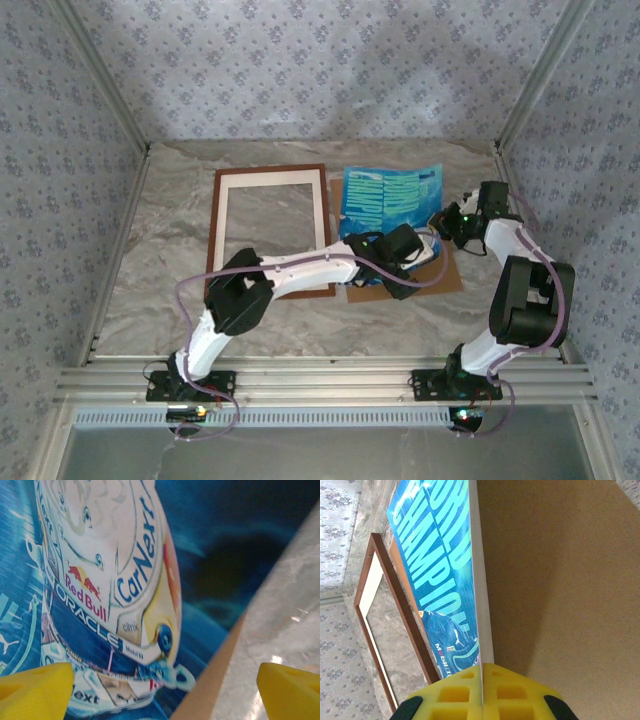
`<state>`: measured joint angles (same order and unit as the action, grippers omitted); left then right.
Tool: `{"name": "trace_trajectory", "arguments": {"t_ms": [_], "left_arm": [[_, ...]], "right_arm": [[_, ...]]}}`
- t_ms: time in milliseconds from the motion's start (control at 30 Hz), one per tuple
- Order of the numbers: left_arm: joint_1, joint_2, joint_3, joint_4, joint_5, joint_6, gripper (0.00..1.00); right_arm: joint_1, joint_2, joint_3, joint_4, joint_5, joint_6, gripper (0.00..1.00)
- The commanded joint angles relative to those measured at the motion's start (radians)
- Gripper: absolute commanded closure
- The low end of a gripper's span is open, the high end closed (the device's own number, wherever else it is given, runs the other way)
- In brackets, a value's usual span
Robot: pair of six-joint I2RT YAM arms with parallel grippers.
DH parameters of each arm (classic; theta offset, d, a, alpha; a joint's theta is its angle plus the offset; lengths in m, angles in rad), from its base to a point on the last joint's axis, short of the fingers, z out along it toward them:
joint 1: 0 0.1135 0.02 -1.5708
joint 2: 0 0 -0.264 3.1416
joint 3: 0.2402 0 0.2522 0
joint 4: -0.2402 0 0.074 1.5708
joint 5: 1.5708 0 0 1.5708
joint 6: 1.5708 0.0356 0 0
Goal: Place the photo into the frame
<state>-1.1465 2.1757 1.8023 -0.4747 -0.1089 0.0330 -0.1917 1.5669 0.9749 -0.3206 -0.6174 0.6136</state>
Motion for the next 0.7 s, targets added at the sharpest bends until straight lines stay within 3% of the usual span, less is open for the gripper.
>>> {"name": "trace_trajectory", "arguments": {"t_ms": [0, 267, 367, 567, 667], "left_arm": [[-0.003, 0.031, 0.066, 0.032, -0.058, 0.047, 0.14], [-0.003, 0.046, 0.086, 0.036, -0.044, 0.069, 0.51], [-0.003, 0.044, 0.081, 0.036, 0.007, 0.063, 0.75], [-0.002, 0.055, 0.081, 0.036, 0.037, 0.023, 0.95], [-0.002, 0.052, 0.086, 0.033, 0.041, 0.002, 1.00]], "right_arm": [[0.001, -0.023, -0.005, -0.018, -0.024, 0.003, 1.00], [-0.005, -0.027, 0.012, -0.043, -0.019, -0.013, 1.00], [-0.003, -0.024, 0.019, -0.037, -0.020, -0.014, 1.00], [0.003, -0.037, 0.019, -0.041, -0.020, -0.007, 1.00], [0.002, -0.053, 0.015, -0.042, -0.023, -0.002, 0.99]]}}
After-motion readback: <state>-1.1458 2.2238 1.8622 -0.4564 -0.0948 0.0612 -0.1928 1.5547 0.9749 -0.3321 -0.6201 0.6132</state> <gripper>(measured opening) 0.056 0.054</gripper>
